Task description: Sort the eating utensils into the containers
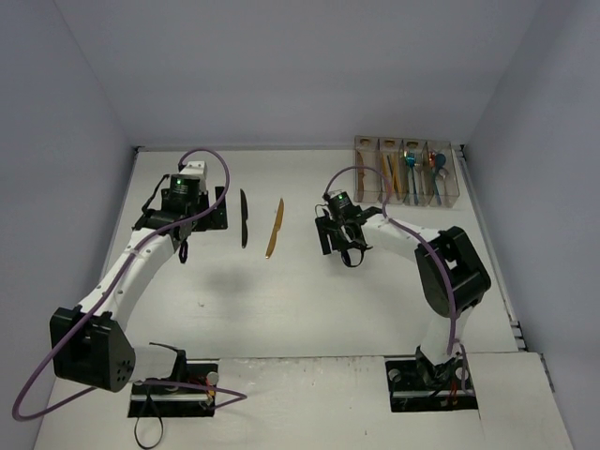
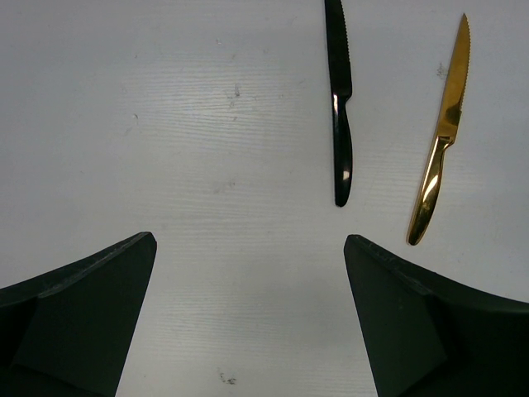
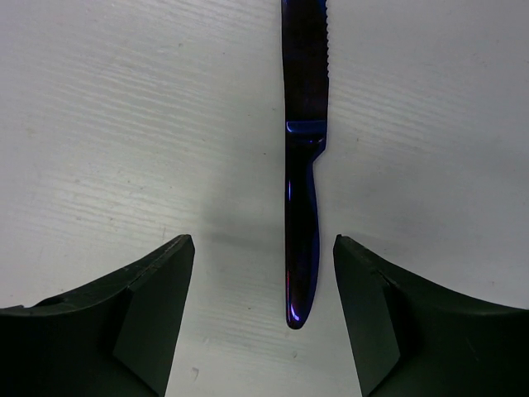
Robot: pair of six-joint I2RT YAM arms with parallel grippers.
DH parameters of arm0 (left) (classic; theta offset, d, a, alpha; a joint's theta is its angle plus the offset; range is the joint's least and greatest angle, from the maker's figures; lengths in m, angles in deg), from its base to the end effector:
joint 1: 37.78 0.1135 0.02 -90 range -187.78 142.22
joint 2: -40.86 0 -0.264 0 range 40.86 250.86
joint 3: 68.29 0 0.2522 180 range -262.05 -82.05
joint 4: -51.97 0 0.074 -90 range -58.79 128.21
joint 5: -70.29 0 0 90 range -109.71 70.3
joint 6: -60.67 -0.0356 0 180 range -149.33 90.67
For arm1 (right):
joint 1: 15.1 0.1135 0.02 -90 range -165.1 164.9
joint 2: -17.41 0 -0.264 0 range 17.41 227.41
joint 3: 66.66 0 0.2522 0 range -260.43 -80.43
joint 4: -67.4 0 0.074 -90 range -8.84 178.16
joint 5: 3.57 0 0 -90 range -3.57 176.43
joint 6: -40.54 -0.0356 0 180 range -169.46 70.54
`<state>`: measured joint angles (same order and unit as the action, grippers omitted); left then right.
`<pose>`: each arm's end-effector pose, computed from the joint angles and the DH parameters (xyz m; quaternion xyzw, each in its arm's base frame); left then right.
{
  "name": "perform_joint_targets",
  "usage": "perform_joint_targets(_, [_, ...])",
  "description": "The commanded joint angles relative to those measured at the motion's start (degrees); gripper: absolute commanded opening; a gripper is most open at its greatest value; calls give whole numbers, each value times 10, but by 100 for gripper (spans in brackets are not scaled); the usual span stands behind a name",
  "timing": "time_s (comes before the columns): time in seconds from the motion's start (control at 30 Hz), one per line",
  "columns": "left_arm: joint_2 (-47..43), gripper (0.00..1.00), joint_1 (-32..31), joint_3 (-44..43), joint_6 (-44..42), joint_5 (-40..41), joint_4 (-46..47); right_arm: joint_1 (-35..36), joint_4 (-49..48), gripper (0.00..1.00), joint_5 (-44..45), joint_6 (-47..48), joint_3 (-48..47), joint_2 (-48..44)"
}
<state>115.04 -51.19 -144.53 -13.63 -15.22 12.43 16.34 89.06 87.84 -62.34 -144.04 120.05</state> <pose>0.2798 -0.0638 0.3099 -0.0352 0.8956 -0.0771 0.4367 0.3253 0.1978 0.1834 -0.1455 0.9186 0.1279 0.3443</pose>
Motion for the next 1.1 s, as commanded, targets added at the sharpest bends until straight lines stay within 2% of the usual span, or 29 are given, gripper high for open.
perform_joint_targets(0.0, [-4, 97, 4, -32, 8, 0, 13, -1, -9, 62, 9, 0, -22, 33])
perform_joint_targets(0.27, [-2, 97, 4, -33, 7, -2, 13, 0, -8, 51, 4, 16, -48, 68])
perform_joint_targets(0.5, [-4, 97, 4, -33, 6, -1, 13, 0, -9, 35, 5, 20, -52, 106])
perform_joint_targets(0.67, [-4, 97, 4, -33, 7, -1, 12, 0, -9, 11, 10, 28, -71, 138])
perform_joint_targets(0.77, [-6, 97, 4, -33, 7, -1, 12, -1, -8, 1, 10, 33, -87, 149])
perform_joint_targets(0.9, [-6, 98, 4, -33, 6, 0, 11, -1, -8, 0, 8, 38, -111, 138])
perform_joint_targets(1.07, [-5, 97, 4, -33, 6, 0, 12, -1, -7, 0, 21, 54, -167, 64])
